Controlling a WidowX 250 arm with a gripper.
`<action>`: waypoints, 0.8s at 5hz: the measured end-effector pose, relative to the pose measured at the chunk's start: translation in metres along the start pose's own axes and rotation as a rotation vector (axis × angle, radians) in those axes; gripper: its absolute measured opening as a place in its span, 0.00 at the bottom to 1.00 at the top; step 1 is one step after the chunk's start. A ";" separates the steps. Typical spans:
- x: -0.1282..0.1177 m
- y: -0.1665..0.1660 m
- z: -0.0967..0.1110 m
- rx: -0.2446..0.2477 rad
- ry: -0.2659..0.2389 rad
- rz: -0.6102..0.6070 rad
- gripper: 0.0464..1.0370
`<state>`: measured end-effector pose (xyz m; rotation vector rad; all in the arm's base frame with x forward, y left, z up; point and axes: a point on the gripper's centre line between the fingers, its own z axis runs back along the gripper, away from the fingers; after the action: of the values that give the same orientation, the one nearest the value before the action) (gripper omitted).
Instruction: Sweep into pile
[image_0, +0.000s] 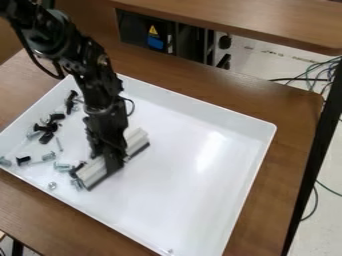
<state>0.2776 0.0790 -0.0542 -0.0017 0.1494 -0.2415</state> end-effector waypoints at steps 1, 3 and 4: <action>-0.001 0.029 0.000 0.016 0.014 -0.122 0.31; 0.001 0.067 0.002 0.047 0.045 -0.256 0.31; 0.006 0.076 0.005 0.056 0.042 -0.303 0.31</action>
<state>0.3024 0.1510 -0.0519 0.0362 0.1839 -0.5484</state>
